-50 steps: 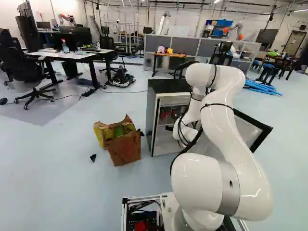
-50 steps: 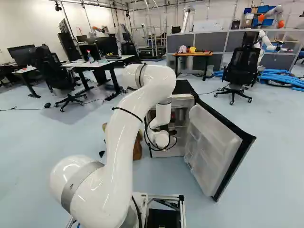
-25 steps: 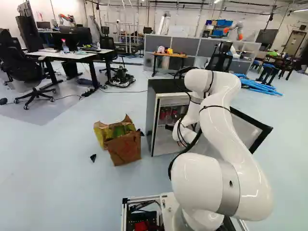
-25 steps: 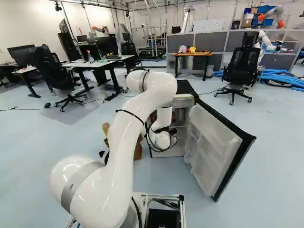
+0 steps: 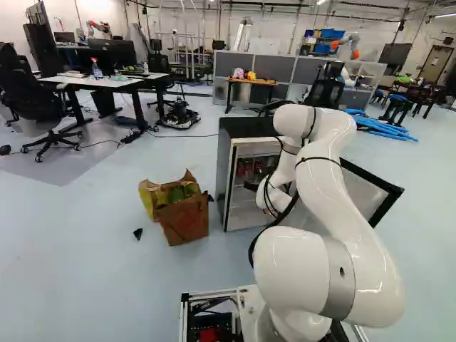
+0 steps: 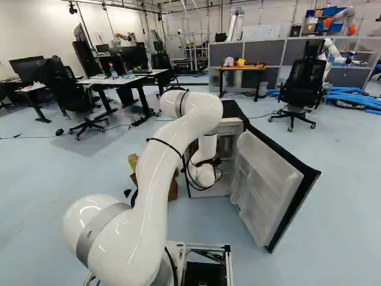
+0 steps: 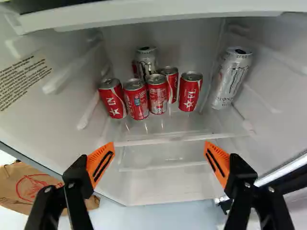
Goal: Grab a drink from the fridge
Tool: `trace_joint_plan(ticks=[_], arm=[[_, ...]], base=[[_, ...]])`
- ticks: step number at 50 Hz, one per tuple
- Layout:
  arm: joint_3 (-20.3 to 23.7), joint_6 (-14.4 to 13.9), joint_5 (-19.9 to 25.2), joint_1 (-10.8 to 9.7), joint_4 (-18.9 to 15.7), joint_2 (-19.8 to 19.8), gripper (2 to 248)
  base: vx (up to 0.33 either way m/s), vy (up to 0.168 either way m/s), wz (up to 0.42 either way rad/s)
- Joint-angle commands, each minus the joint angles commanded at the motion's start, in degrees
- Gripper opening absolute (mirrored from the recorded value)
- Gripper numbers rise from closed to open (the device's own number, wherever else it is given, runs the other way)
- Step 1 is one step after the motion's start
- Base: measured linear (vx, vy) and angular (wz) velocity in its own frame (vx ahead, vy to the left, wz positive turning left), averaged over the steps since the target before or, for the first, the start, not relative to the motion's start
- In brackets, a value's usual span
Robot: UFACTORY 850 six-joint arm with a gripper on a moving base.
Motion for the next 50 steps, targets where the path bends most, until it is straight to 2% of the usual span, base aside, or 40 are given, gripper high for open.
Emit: trace_joint_plan(ticks=[50], arm=[[-6.31, 0.00, 0.51, -2.30, -7.45, -3.15, 247]], base=[[0.000, 0.000, 0.000]])
